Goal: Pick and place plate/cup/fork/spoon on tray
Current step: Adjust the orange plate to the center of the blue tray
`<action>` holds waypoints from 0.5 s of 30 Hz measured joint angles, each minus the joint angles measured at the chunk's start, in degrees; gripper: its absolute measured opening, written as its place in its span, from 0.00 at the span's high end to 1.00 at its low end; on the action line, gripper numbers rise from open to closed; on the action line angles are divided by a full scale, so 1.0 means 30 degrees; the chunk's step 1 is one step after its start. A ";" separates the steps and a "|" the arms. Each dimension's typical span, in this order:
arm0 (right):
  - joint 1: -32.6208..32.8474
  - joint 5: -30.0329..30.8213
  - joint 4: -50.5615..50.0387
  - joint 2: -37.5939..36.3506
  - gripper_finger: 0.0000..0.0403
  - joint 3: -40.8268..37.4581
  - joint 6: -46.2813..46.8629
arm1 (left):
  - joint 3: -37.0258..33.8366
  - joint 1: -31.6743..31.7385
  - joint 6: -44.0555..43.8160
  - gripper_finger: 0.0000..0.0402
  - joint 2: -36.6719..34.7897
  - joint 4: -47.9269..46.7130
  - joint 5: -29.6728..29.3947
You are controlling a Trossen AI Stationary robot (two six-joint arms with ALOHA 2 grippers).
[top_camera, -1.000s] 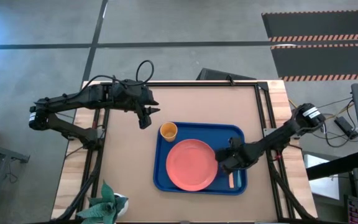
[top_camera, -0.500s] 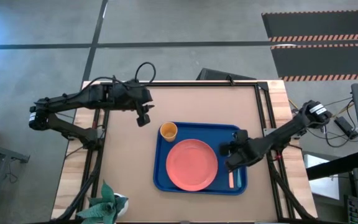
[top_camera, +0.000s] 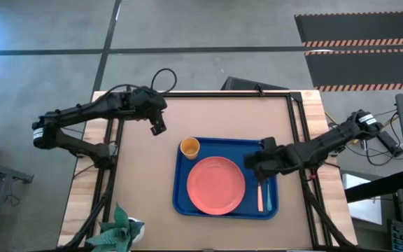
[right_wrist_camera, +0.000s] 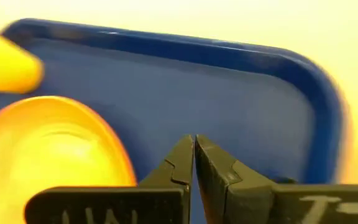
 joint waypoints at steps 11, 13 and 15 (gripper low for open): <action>-0.5068 -0.4009 0.9180 0.1426 0.98 -0.1465 -0.8276 | -0.0427 0.0938 0.0007 0.99 -0.1163 0.0010 0.0106; -0.5110 -0.4711 1.0672 0.2142 0.98 -0.1465 -0.8575 | -0.0515 0.0938 0.0007 0.99 -0.1457 -0.0024 0.0136; -0.4911 -0.5232 1.2222 0.2951 0.98 -0.1465 -0.8596 | -0.0653 0.0938 0.0006 0.99 -0.1757 0.0008 0.0136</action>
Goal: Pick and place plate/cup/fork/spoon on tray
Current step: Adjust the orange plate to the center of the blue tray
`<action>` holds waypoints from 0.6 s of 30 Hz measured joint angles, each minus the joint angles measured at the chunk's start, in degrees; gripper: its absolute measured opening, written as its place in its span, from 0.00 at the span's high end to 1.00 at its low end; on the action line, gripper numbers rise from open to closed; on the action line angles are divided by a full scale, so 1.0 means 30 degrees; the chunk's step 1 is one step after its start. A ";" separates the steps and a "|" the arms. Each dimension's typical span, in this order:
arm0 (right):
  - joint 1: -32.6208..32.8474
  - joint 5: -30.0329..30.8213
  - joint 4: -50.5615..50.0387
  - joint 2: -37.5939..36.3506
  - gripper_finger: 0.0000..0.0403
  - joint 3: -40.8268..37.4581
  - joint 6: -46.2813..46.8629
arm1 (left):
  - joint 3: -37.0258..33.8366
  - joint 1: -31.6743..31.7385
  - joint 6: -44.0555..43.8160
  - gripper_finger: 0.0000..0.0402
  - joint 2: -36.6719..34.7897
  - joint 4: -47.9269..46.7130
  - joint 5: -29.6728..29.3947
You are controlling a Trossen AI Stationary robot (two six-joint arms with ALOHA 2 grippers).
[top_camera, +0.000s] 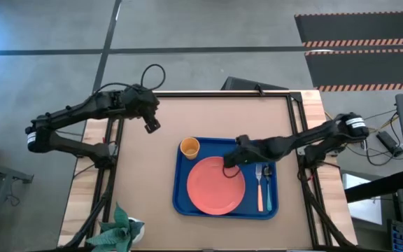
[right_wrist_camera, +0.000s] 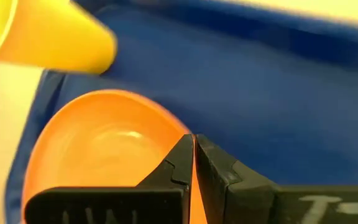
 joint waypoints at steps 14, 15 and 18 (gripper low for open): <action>0.2412 -0.1402 0.2381 0.4705 0.98 0.1255 0.2413 | -0.0100 0.0000 -0.0035 0.98 -0.0761 0.0365 0.0022; 0.2485 -0.1411 0.2325 0.4800 0.98 0.1359 0.2440 | -0.0100 0.0000 -0.0035 0.98 -0.0733 0.0365 0.0029; 0.2629 -0.1374 0.2192 0.4802 0.98 0.1454 0.2560 | -0.0100 0.0000 -0.0035 0.98 -0.0718 0.0369 0.0087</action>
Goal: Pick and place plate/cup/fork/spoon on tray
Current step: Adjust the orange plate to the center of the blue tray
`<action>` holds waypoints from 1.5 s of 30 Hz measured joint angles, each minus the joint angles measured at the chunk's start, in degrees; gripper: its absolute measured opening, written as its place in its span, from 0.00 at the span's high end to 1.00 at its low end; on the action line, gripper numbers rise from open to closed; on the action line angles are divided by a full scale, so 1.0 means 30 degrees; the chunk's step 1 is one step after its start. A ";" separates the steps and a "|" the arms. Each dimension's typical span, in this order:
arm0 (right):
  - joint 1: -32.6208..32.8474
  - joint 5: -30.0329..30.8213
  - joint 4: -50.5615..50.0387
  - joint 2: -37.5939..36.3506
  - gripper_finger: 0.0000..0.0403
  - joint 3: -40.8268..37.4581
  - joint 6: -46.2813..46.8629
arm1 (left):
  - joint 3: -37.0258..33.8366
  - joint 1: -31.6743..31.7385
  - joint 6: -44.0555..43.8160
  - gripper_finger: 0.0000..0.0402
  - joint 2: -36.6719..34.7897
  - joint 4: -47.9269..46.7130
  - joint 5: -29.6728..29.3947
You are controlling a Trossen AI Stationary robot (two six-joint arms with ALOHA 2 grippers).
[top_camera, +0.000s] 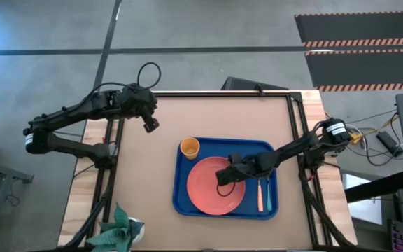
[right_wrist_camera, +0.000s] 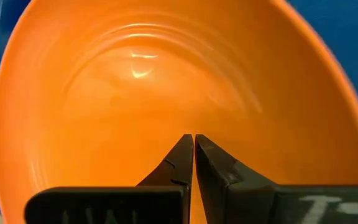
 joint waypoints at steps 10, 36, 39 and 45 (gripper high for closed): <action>0.0014 0.0058 -0.3563 -0.1438 0.98 -0.0019 0.0226 | 0.0000 0.0000 -0.0036 0.98 -0.0015 -0.0018 0.0059; 0.0094 -0.0250 -0.4553 -0.2741 0.98 -0.0026 -0.0580 | 0.0000 0.0000 -0.0036 0.98 -0.0029 0.0106 0.0190; 0.0094 -0.0359 -0.4923 -0.2345 0.98 -0.0026 -0.0504 | 0.0000 0.0000 -0.0036 0.98 -0.0029 0.0150 0.0190; 0.0094 -0.0914 -0.5095 -0.1695 0.98 -0.0034 -0.0329 | 0.0000 0.0000 -0.0036 0.98 -0.0029 0.0335 0.0210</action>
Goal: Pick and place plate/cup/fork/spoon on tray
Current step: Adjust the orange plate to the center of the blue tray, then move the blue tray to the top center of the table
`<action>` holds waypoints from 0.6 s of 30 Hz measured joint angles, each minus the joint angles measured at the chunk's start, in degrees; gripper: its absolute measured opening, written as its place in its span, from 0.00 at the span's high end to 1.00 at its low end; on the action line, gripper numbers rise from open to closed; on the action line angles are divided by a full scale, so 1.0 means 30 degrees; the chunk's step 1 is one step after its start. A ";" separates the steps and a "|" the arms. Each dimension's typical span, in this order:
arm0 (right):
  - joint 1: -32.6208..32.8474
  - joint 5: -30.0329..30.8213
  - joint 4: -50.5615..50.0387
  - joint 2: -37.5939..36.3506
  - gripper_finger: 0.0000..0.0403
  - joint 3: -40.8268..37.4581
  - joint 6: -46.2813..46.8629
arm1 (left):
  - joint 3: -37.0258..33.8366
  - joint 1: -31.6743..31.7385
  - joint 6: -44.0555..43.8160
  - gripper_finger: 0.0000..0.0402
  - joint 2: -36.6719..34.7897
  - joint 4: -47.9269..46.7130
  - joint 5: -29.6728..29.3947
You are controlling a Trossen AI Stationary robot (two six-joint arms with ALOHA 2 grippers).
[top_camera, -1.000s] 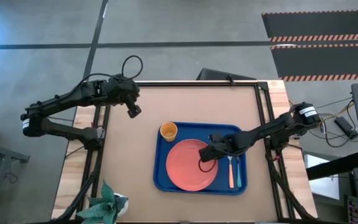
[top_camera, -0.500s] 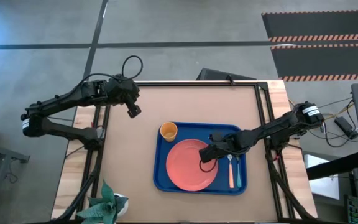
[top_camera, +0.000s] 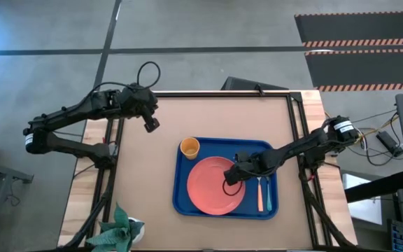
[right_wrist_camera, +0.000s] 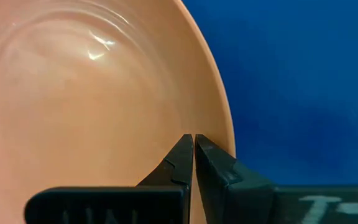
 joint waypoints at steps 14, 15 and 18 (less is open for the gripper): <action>0.0845 -0.1033 -0.2155 -0.0292 0.98 0.0017 0.1167 | -0.0015 -0.0007 0.0000 0.98 0.0022 0.0156 0.0359; 0.0845 -0.1000 -0.2157 -0.0295 0.98 0.0137 0.1154 | -0.0022 -0.0007 0.0003 0.98 0.0032 0.0154 0.0359; 0.0838 -0.0538 -0.2212 -0.0292 0.98 0.0814 0.0624 | -0.0029 -0.0003 -0.0046 0.98 0.0036 0.0157 0.0359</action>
